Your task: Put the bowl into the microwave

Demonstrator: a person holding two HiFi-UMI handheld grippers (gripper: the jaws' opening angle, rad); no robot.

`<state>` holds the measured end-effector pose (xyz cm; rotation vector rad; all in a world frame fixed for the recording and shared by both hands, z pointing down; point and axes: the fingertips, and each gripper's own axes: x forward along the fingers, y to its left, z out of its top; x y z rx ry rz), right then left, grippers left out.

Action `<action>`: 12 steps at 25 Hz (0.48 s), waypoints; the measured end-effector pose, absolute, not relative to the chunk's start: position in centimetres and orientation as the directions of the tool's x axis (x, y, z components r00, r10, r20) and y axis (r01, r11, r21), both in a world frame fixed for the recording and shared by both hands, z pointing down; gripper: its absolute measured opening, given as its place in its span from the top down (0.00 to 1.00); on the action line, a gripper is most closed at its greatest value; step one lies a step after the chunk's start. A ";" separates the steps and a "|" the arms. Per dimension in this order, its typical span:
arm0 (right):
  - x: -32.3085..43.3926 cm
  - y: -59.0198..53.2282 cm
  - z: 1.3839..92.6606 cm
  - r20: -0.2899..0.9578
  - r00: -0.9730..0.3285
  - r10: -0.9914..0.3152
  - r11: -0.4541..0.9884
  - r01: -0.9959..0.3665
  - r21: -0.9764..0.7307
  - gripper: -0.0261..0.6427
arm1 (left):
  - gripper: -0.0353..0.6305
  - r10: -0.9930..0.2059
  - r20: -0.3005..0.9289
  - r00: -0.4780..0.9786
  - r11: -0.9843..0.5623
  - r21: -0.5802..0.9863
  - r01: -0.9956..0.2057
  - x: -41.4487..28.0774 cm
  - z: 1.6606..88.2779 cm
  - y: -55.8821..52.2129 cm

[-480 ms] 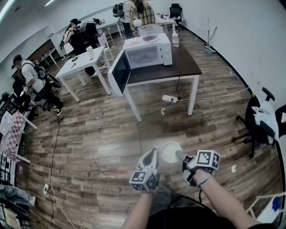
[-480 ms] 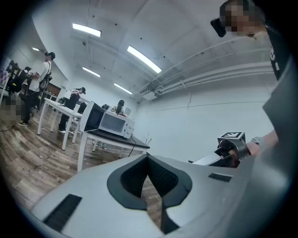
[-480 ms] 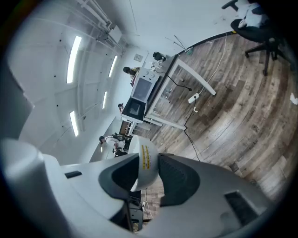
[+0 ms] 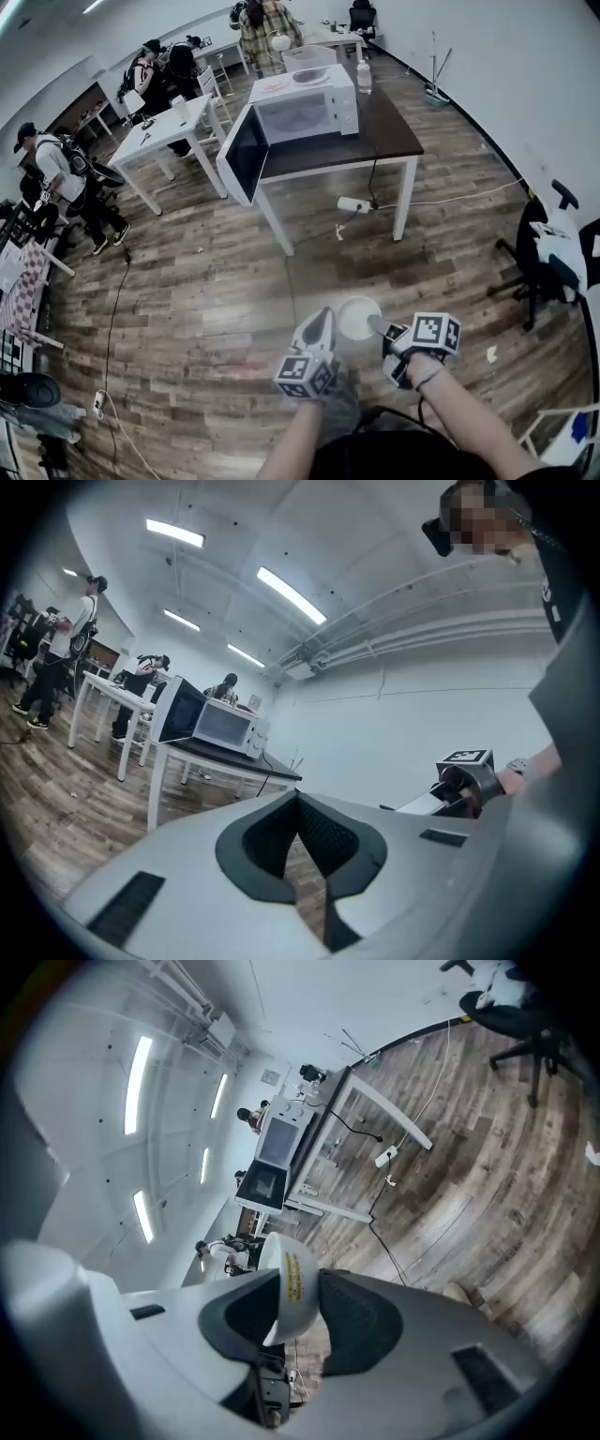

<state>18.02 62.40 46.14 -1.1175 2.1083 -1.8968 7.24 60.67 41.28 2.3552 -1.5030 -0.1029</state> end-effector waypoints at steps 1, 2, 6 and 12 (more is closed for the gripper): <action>17.9 61.6 46.2 0.393 -0.728 -0.563 -0.043 -0.449 -0.893 0.78 | 0.95 -0.890 0.117 0.441 -0.384 0.329 -0.863 7.2 41.2 59.8; 17.7 60.7 46.2 0.394 -0.727 -0.562 -0.044 -0.449 -0.893 0.78 | 0.95 -0.888 0.115 0.445 -0.388 0.332 -0.860 7.1 41.2 58.9; 16.5 57.0 46.1 0.394 -0.729 -0.560 -0.055 -0.442 -0.896 0.78 | 0.95 -0.885 0.128 0.448 -0.387 0.333 -0.860 6.1 41.3 55.3; 15.2 52.0 45.9 0.397 -0.725 -0.563 -0.066 -0.439 -0.896 0.78 | 0.95 -0.881 0.136 0.453 -0.393 0.321 -0.862 4.8 40.8 50.5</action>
